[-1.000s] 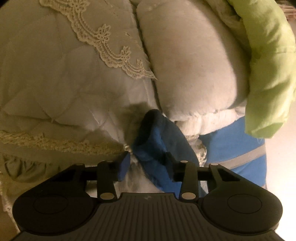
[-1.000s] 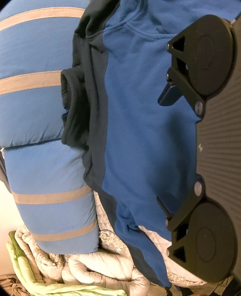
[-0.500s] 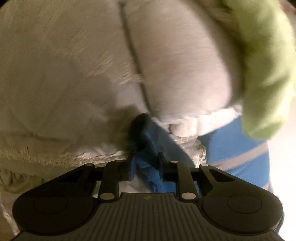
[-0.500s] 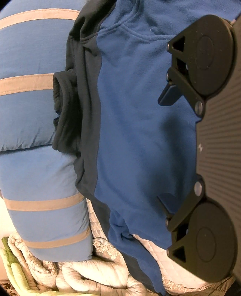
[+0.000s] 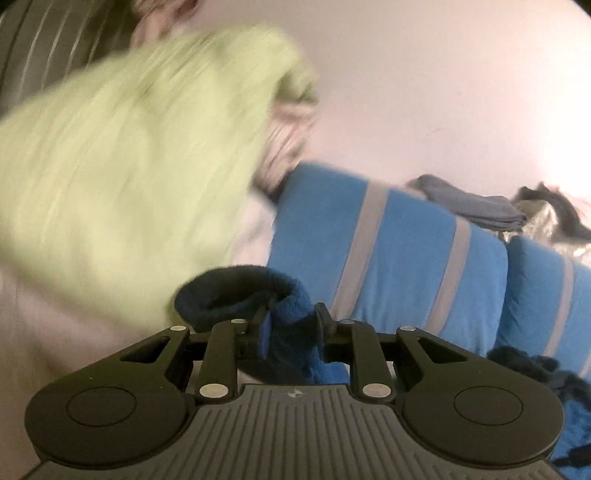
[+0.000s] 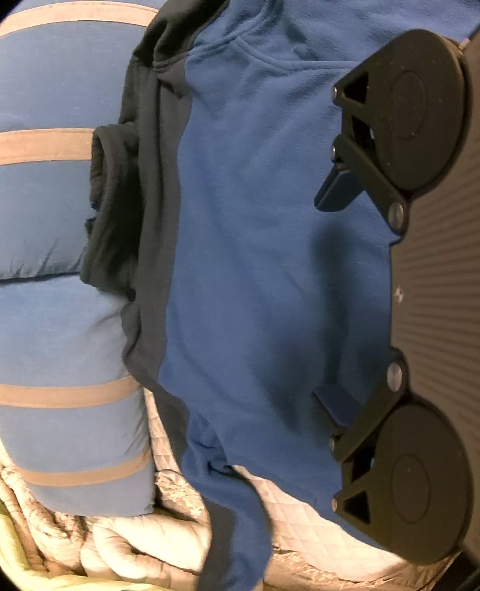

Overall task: Fold clothes
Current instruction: 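Lift the held sleeve cuff with the left gripper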

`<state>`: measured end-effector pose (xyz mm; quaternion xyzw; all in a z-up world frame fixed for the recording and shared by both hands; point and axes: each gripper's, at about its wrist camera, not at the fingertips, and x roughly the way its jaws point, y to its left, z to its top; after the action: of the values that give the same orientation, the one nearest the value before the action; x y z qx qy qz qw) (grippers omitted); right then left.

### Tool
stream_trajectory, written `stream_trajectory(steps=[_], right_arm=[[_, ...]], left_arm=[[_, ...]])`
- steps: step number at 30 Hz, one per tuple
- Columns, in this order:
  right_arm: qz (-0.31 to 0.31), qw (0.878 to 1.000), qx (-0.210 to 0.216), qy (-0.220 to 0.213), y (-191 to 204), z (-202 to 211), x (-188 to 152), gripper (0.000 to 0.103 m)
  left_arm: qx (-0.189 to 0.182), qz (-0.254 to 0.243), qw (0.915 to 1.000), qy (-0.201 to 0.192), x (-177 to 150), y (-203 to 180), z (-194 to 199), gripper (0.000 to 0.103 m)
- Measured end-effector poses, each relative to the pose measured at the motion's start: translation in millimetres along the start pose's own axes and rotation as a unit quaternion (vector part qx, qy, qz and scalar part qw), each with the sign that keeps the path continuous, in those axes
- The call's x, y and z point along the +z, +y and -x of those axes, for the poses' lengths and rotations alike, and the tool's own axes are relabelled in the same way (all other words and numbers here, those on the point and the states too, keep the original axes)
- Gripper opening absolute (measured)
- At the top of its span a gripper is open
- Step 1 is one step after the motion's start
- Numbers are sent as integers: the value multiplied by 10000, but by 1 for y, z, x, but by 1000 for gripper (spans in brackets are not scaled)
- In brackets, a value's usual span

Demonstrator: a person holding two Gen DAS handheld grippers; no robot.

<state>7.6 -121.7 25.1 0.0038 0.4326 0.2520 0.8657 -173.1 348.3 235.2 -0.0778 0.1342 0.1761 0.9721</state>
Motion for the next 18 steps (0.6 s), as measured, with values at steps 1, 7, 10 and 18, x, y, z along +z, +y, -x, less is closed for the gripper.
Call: stream_trajectory(steps=[1,7,10,18], right_arm=[[-1,10000,-14,33,0,-1,0,103],[-146,9998,-38,94,-9,1,4,103],[-377,9990,-238,62,-25,8,9,103],[-1263,9779,-1606,-440,-89,47,15,103]], left_arm=[[-1,-68,9999,-108,13,-8,-4,23],[-227,-568,9926,-1053,103,-100,-24,22],[-881,-1145,9777,-1525,124,-189,-8,22],[-2557,-2290,9322,-1153,32,-396,19,22]])
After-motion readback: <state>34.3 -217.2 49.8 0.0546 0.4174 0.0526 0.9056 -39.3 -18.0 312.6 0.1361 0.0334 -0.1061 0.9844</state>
